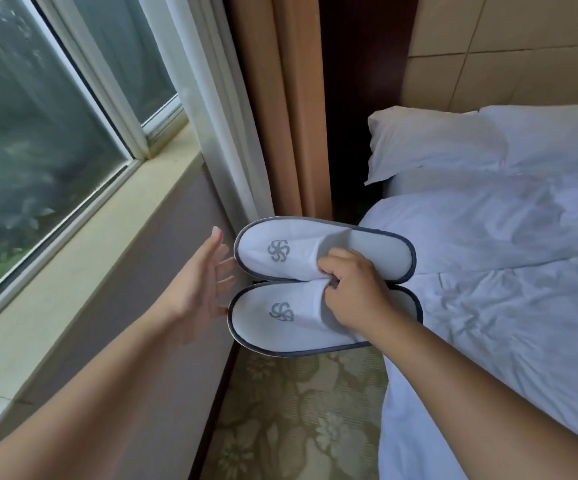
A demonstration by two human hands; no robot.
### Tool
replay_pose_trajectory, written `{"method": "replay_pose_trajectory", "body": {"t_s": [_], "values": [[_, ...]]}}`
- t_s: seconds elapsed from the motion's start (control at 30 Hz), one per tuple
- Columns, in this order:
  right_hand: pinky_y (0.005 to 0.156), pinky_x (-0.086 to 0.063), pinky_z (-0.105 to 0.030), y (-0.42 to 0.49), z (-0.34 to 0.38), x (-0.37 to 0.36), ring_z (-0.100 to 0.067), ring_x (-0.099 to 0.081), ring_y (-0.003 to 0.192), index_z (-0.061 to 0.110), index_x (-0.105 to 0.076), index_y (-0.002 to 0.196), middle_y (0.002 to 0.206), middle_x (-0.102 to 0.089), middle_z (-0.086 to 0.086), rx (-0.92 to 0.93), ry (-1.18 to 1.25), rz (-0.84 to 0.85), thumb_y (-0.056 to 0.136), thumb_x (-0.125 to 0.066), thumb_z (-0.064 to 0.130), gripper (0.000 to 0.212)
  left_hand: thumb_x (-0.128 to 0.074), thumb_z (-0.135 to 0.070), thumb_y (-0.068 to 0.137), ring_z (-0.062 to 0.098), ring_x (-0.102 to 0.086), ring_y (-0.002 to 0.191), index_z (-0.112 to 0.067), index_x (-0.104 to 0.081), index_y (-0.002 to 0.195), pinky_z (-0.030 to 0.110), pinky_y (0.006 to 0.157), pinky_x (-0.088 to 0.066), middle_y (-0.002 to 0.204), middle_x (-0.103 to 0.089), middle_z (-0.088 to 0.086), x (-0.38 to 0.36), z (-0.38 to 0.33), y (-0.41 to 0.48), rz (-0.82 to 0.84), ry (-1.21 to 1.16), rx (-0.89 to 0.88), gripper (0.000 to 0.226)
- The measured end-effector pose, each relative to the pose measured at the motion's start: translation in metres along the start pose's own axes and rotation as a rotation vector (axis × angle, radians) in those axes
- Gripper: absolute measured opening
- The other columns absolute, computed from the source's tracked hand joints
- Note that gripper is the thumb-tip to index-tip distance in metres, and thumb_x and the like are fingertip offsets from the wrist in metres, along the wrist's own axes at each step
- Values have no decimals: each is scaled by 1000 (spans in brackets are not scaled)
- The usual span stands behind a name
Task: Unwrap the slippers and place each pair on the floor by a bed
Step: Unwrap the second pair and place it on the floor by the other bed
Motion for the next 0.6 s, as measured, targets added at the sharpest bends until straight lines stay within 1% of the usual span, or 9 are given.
{"method": "replay_pose_trajectory", "body": {"t_s": [0.07,0.13,0.17,0.23,0.3,0.37,0.5,0.57,0.6], "values": [[61,-40,-37,1,-16,-7,-22,-39,76,20,-42,67,74,-39,1,-34,4,5,68,-51,-14,35,-48,-84,68,25,-28,142,-30,-27,152,51,93,-35,153,-38,-3,-6,8,23,16,5,26,103],[61,-39,-35,-3,-34,-16,-22,-39,77,16,-47,66,74,-40,1,-98,8,15,69,-51,-14,31,-47,-83,71,25,-27,143,-30,-26,152,53,97,-34,153,-37,-3,-11,19,45,42,8,69,100],[61,-36,-34,-8,-42,-21,-21,-38,76,17,-44,63,72,-39,3,-131,8,17,68,-50,-15,33,-46,-83,71,25,-26,144,-30,-25,152,54,101,-32,154,-36,-3,-13,25,57,61,15,91,100],[60,-26,-30,-18,-56,-33,-20,-35,72,29,-27,58,65,-29,10,-193,11,12,65,-49,-14,48,-48,-85,67,24,-24,145,-30,-27,152,58,108,-26,155,-34,-3,-17,40,82,113,37,142,102],[57,-22,-30,-30,-67,-46,-20,-33,69,33,-16,60,63,-25,11,-250,6,15,63,-51,-13,58,-51,-86,63,25,-26,144,-30,-30,150,59,108,-27,155,-35,-2,-18,57,106,171,62,201,106],[54,-19,-29,-43,-76,-61,-19,-31,67,32,-14,61,63,-23,10,-309,3,19,62,-52,-13,59,-54,-85,63,25,-28,143,-29,-31,150,59,108,-29,154,-36,-2,-16,75,130,233,66,264,106],[56,-18,-28,-62,-92,-93,-15,-27,62,30,-12,61,62,-22,9,-426,-1,31,63,-51,-12,57,-56,-84,64,26,-32,141,-30,-31,150,64,108,-26,154,-36,-1,-7,113,172,358,58,384,105],[53,-16,-26,-67,-98,-113,-9,-26,58,28,-15,60,62,-23,9,-473,11,35,66,-53,-10,54,-55,-84,64,27,-33,140,-30,-30,150,64,108,-26,154,-37,-1,1,130,190,390,80,429,105],[53,-17,-26,-69,-102,-124,-9,-27,58,25,-19,60,62,-24,9,-493,24,34,67,-54,-8,49,-53,-84,65,28,-33,140,-30,-30,150,64,108,-25,154,-37,-1,5,137,199,395,90,449,104]]}}
Point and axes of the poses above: each hand's wrist, its own y-axis towards the middle knuckle, its own x-axis out of the back of the hand, z = x × y, the point moved 1 cm from there along y, towards the middle knuckle
